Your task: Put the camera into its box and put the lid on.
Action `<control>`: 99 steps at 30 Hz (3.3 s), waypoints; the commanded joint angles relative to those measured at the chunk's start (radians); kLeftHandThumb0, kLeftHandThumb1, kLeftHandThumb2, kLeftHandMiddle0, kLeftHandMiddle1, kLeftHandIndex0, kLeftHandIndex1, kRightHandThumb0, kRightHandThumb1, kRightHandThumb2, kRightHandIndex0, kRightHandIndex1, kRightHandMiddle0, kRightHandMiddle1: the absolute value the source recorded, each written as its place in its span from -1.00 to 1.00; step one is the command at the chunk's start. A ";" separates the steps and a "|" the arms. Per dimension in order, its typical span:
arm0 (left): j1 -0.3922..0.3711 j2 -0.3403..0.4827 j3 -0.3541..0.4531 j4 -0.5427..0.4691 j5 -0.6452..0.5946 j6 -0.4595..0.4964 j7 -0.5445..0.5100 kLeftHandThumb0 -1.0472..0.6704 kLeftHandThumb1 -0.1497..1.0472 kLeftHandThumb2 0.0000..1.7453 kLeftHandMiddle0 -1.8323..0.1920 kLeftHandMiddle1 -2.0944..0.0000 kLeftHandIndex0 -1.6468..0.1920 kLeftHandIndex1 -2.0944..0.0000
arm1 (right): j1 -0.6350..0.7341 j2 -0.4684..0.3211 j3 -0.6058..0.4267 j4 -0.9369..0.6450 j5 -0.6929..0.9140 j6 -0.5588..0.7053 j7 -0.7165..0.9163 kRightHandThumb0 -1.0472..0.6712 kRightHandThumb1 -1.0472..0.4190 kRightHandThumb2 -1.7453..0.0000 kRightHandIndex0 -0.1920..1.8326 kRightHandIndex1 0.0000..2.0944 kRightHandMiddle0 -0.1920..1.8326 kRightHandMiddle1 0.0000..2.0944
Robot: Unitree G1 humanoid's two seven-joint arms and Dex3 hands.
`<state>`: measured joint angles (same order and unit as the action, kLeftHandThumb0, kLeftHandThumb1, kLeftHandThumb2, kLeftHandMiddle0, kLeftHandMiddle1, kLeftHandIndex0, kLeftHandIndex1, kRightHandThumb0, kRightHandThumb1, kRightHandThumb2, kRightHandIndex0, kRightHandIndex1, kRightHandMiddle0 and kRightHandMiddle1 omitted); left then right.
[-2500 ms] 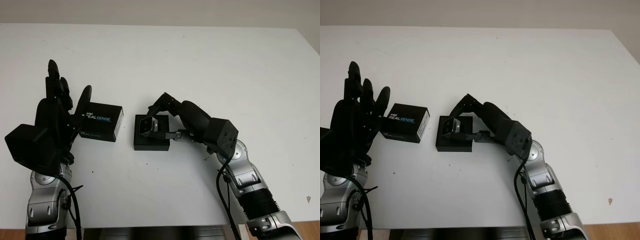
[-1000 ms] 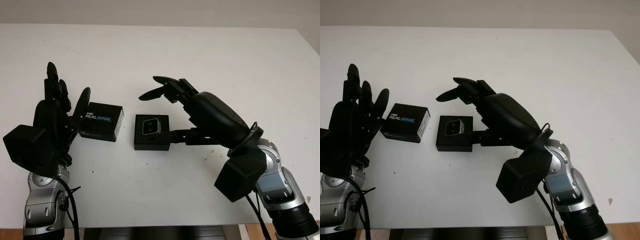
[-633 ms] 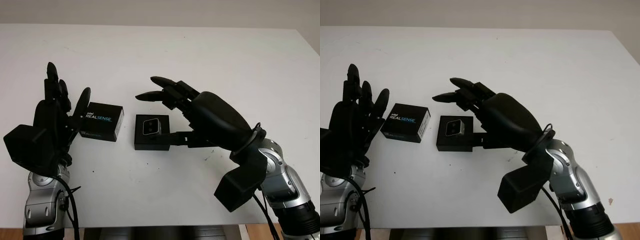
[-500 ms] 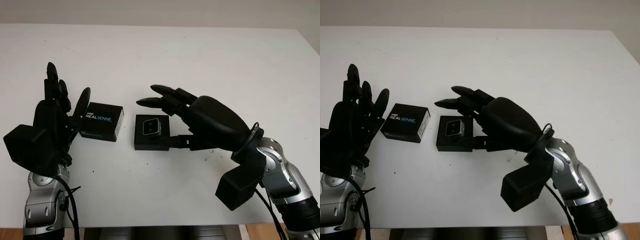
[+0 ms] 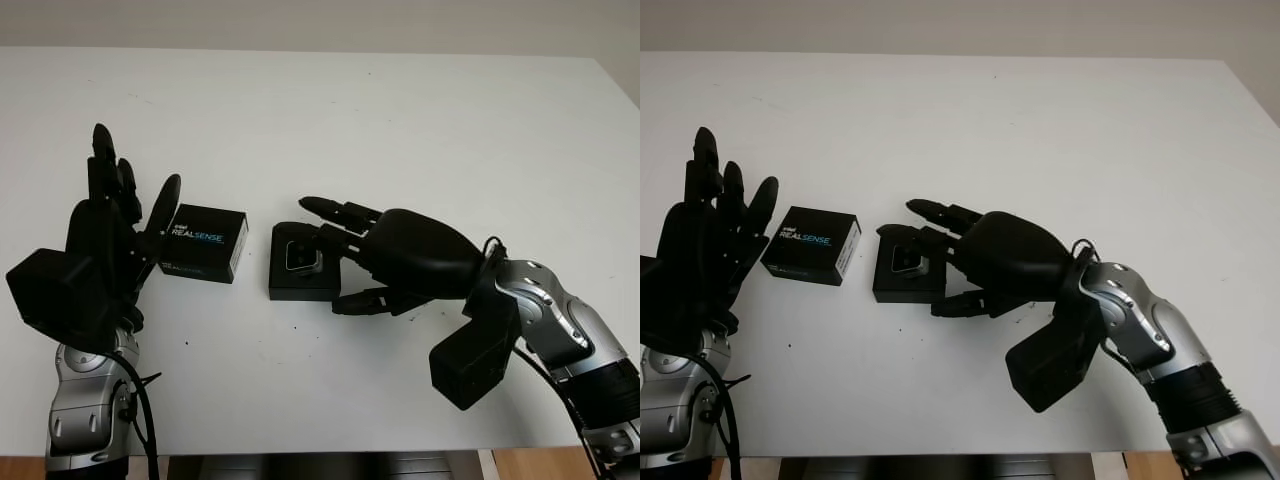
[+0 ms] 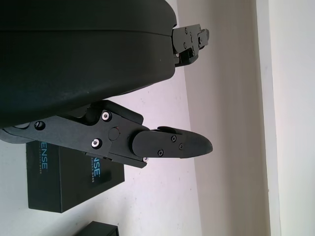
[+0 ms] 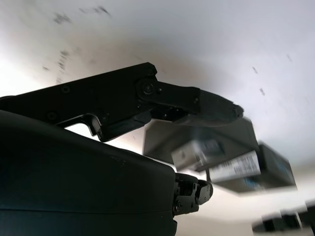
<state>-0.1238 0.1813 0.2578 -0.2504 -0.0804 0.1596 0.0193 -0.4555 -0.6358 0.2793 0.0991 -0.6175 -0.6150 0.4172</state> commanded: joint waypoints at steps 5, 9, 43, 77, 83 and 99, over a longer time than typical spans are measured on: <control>0.001 0.002 0.010 -0.022 -0.010 -0.005 0.000 -0.37 1.00 -0.68 0.92 0.95 0.95 0.94 | 0.013 -0.059 0.003 -0.086 -0.024 0.045 0.083 -0.85 -1.00 0.30 -0.99 -1.00 -0.88 -0.90; 0.002 0.003 0.010 -0.025 -0.010 -0.004 0.002 -0.36 1.00 -0.68 0.92 0.95 0.95 0.94 | 0.027 -0.083 0.004 -0.136 -0.010 0.084 0.151 -0.89 -1.00 0.31 -1.00 -1.00 -0.84 -0.90; -0.019 0.121 0.073 -0.055 -0.003 -0.083 -0.066 -0.38 1.00 -0.72 0.89 0.94 0.90 0.93 | -0.073 0.197 -0.259 -0.013 0.660 0.466 0.041 -0.68 -1.00 0.37 -0.93 -0.93 -0.91 -0.93; -0.199 0.745 -0.143 0.248 0.342 -0.227 -0.537 -0.63 0.68 -0.95 0.79 0.94 0.82 0.95 | -0.154 0.263 -0.369 0.009 0.899 0.854 0.090 -0.51 -1.00 0.14 -1.00 -1.00 -1.00 -1.00; -0.239 0.716 -0.173 0.336 0.359 -0.279 -0.499 -0.66 0.70 -0.94 0.77 0.94 0.82 0.95 | -0.145 0.260 -0.367 -0.001 0.880 0.845 0.085 -0.48 -1.00 0.14 -1.00 -1.00 -1.00 -0.99; -0.297 0.696 -0.235 0.439 0.401 -0.314 -0.478 -0.60 0.66 -0.94 0.81 0.95 0.83 0.95 | -0.133 0.295 -0.387 -0.012 0.903 0.881 0.045 -0.60 -1.00 0.17 -1.00 -1.00 -1.00 -0.99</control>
<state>-0.4047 0.8799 0.0324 0.1854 0.3226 -0.1408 -0.4537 -0.5959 -0.3499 -0.0975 0.1092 0.2748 0.2601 0.4671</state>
